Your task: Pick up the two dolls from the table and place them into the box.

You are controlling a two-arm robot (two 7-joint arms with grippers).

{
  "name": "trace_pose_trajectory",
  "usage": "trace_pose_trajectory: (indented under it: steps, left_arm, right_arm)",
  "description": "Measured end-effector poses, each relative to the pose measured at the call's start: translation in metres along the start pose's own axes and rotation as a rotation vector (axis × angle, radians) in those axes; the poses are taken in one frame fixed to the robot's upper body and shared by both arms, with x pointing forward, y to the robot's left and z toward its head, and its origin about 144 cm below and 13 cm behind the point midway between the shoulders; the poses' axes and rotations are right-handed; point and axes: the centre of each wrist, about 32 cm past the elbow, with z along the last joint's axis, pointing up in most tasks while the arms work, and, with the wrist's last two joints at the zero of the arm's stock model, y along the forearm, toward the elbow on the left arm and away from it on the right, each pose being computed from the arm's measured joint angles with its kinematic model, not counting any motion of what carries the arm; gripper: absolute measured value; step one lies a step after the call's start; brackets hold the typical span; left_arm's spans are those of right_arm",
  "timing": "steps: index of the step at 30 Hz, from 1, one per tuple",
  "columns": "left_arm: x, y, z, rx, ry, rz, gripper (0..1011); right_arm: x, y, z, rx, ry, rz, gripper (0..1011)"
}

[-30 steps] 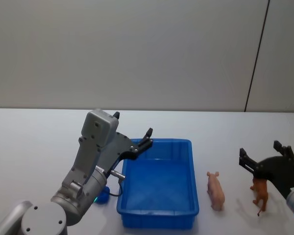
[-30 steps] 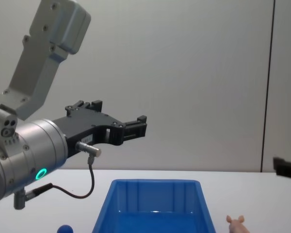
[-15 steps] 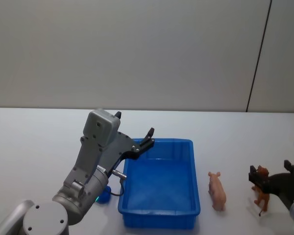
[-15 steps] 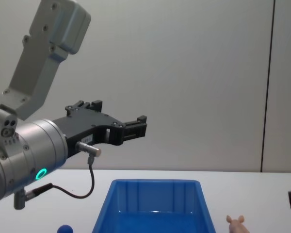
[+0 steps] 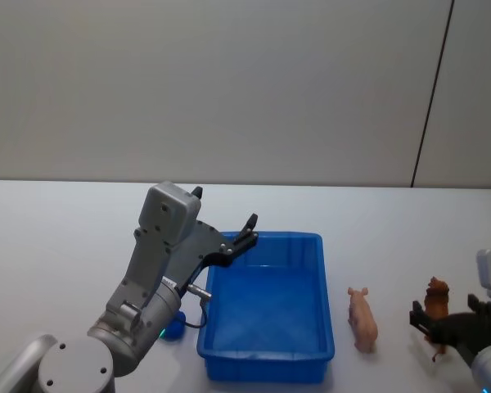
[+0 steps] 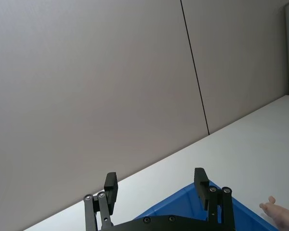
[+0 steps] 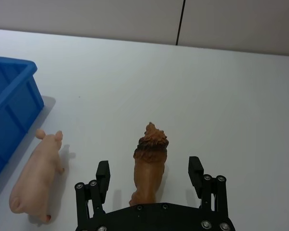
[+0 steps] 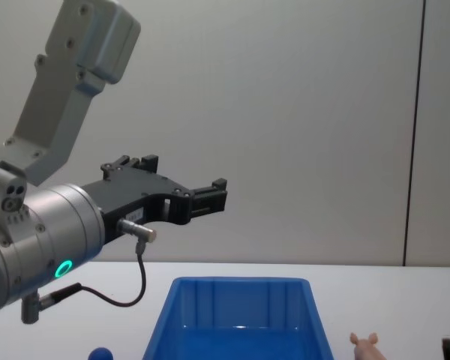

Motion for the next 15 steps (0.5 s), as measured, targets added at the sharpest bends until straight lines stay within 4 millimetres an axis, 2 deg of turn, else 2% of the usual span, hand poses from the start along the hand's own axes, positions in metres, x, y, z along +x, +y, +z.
trace_pose_trajectory:
  steps: [5, 11, 15]
  left_arm:
    - [0.000, 0.000, 0.000, 0.000, 0.000, 0.000, 1001]
    - [0.000, 0.000, 0.000, 0.000, 0.000, 0.000, 1001]
    - [0.000, 0.000, 0.000, 0.000, 0.000, 0.000, 1001]
  right_arm:
    - [-0.003, 0.005, -0.005, -0.031, 0.012, -0.002, 995]
    - [-0.007, 0.010, -0.010, -0.067, 0.029, -0.003, 888]
    - [-0.008, 0.013, -0.012, -0.081, 0.037, -0.004, 756]
